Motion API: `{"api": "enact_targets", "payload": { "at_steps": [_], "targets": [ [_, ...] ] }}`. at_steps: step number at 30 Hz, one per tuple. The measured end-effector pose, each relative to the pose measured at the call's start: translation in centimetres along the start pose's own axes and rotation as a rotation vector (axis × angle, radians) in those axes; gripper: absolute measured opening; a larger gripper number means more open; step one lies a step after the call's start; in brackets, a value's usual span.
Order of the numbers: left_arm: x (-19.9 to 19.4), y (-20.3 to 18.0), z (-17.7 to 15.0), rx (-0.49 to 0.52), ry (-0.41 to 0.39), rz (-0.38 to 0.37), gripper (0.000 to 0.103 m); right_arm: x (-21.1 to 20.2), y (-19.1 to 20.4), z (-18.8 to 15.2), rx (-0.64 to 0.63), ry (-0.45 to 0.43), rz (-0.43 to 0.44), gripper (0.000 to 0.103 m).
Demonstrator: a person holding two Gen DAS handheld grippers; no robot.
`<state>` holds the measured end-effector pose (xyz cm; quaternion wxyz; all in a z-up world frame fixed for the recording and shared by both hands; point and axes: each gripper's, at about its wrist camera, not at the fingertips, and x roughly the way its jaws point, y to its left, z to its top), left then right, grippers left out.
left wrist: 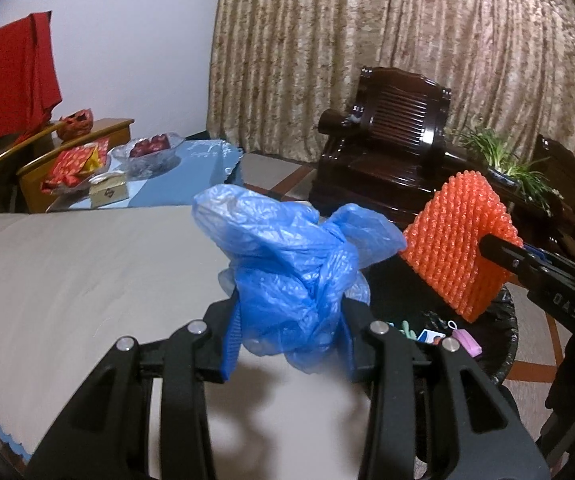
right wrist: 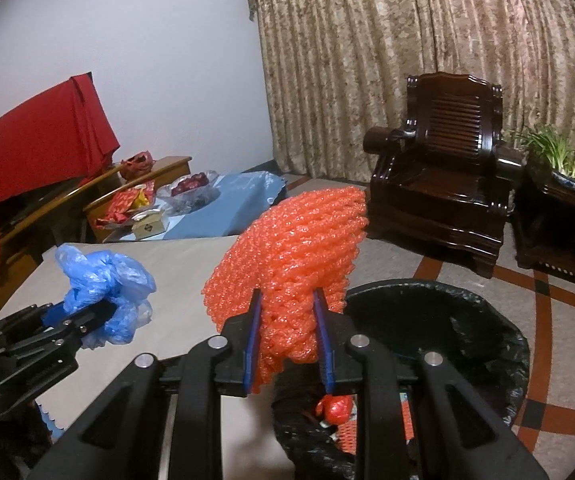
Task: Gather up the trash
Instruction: 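Carry the orange sheet and blue bag with both tools toward the black bin, then release the orange sheet and blue bag into the black bin with both tools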
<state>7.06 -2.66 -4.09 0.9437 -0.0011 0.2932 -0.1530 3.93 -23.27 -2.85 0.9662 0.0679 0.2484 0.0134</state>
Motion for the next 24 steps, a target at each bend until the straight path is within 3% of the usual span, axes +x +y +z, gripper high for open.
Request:
{"api": "enact_targets", "payload": {
  "at_steps": [14,24],
  "targets": [
    [1.2,-4.3,0.9,0.07,-0.021,-0.089,0.037,-1.3,-5.0,-0.5,0.034,-0.009,-0.105,0.024],
    [4.7,-8.1,0.2,0.12,0.01,-0.181,0.038,-1.8,-8.7,-1.4,0.056,0.009,-0.198,0.024]
  ]
}}
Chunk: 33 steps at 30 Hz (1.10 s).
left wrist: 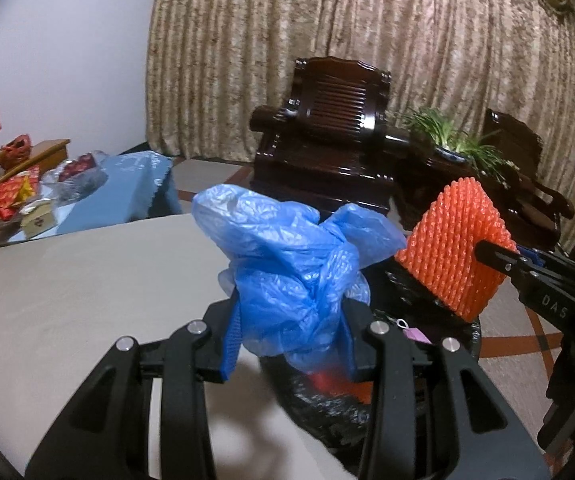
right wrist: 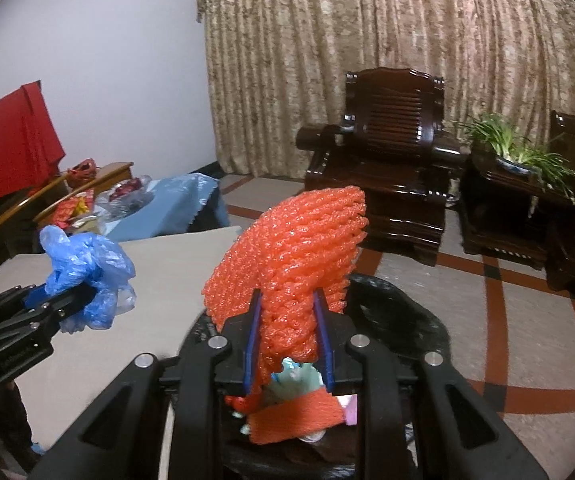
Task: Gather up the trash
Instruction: 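Release the orange sheet and blue bag into the black bin with both tools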
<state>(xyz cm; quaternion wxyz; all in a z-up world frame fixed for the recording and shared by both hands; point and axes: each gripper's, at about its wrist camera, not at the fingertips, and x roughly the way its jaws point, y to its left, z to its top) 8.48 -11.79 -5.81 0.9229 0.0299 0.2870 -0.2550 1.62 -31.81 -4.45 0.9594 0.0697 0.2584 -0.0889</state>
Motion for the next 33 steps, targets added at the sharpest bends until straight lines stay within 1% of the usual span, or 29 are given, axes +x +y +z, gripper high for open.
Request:
{"api": "enact_targets", "payload": {
  "at_steps": [8,17,21,28,33],
  "targets": [
    [3.4,-2.8,-0.4,0.052,0.021,-0.06,0.038,0.9,-3.0,-0.8,0.028,0.03,-0.056,0.024],
    [7.2,-4.5,-1.1,0.073,0.06,-0.108,0.038,2.8,-5.5,-2.4,0.046,0.077,-0.093,0.024],
    [9.2,-4.9,-1.5,0.066,0.083,-0.13,0.038,4.1,-6.2,-2.9,0.052,0.102,-0.093,0.024],
    [12.5,-4.9,-2.0,0.035,0.136,-0.141,0.038,6.6,-7.3,-4.0,0.079,0.144,-0.085,0.024],
    [14.1,-4.8,-2.1,0.026,0.164,-0.15,0.039,7.9,-7.7,-4.2,0.074,0.164,-0.081,0.025]
  ]
}}
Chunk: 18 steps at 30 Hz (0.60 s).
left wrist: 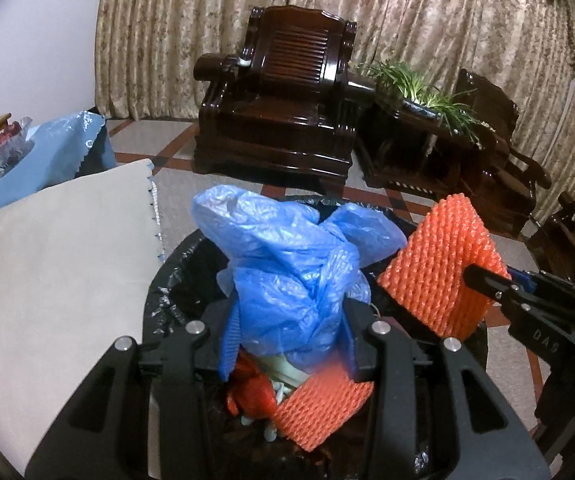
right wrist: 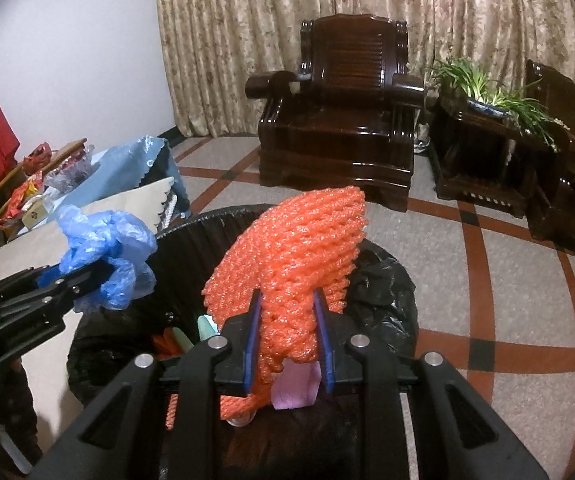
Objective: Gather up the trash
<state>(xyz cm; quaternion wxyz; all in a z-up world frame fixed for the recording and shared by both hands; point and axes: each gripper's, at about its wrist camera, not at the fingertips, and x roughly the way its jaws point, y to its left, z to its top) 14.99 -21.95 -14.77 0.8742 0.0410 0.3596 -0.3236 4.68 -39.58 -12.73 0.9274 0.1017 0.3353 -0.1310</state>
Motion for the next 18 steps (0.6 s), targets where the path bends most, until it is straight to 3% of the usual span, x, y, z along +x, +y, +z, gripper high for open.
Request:
{"api": "enact_targets", "payload": {
  "at_steps": [2,8,11,14,18],
  "targets": [
    [0.4,0.0,0.2,-0.002,0.005,-0.012,0.044,0.4,0.0,0.1,-0.007,0.008,-0.001,0.027],
    [1.0,0.4,0.5,-0.034,0.03,-0.062,0.06,1.4,0.0,-0.4,-0.035,0.033,-0.013,0.045],
    [0.7,0.6,0.6,-0.041,0.024,-0.067,0.07,1.2,0.0,-0.8,-0.042,0.031,-0.022,0.058],
    [0.1,0.9,0.7,-0.034,0.01,-0.058,0.072,0.6,0.1,-1.0,-0.048,0.024,-0.021,0.072],
    [-1.3,1.7,0.9,-0.035,-0.01,-0.027,0.08,-0.2,0.5,-0.8,-0.056,0.005,-0.019,0.097]
  ]
}}
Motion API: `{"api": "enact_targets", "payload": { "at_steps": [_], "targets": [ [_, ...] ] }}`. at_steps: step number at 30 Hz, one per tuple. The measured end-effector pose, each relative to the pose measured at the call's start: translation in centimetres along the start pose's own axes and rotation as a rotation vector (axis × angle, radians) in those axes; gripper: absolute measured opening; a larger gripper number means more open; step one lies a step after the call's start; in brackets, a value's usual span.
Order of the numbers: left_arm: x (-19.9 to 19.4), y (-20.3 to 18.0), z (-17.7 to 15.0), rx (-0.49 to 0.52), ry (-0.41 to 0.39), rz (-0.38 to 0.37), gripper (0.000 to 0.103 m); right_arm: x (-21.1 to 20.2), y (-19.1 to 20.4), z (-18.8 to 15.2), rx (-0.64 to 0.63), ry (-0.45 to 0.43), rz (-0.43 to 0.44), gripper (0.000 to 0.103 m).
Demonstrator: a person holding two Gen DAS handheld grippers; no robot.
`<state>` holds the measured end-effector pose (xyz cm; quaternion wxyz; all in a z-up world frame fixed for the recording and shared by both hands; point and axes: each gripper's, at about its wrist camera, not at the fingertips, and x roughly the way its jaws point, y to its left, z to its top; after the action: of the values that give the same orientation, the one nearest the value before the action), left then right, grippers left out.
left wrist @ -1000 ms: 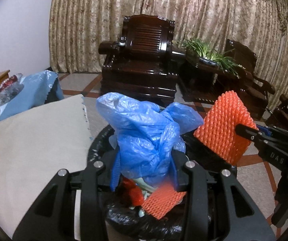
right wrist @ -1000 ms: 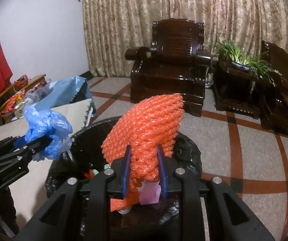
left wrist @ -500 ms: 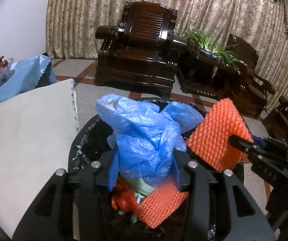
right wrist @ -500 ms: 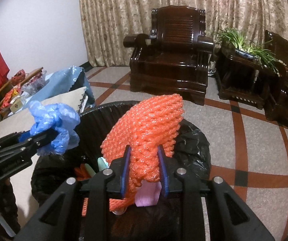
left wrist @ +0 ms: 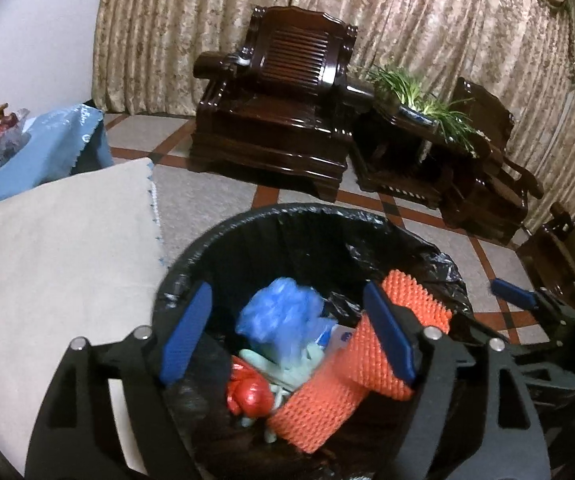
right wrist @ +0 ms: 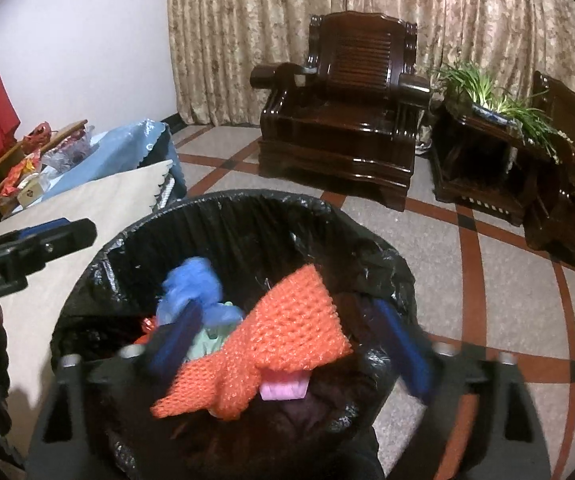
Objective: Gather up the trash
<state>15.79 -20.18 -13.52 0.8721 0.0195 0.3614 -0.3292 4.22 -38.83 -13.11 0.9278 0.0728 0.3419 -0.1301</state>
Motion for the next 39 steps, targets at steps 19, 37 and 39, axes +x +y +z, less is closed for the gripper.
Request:
{"api": "enact_targets", "payload": {
  "at_steps": [19,37,39],
  "targets": [
    [-13.2,4.0,0.0,-0.014,-0.11,0.222,0.097,-8.8,6.5,4.1,-0.015,-0.106,0.14,0.097],
    [-21.0,3.1,-0.5,-0.039,-0.197,0.274,0.097,-14.2,10.5,4.8,-0.088,-0.169,0.182,0.097],
    [-21.5,3.0,-0.5,-0.04,-0.203,0.278,0.097,-14.5,10.8,4.8,-0.093,-0.174,0.187,0.097]
  ]
}}
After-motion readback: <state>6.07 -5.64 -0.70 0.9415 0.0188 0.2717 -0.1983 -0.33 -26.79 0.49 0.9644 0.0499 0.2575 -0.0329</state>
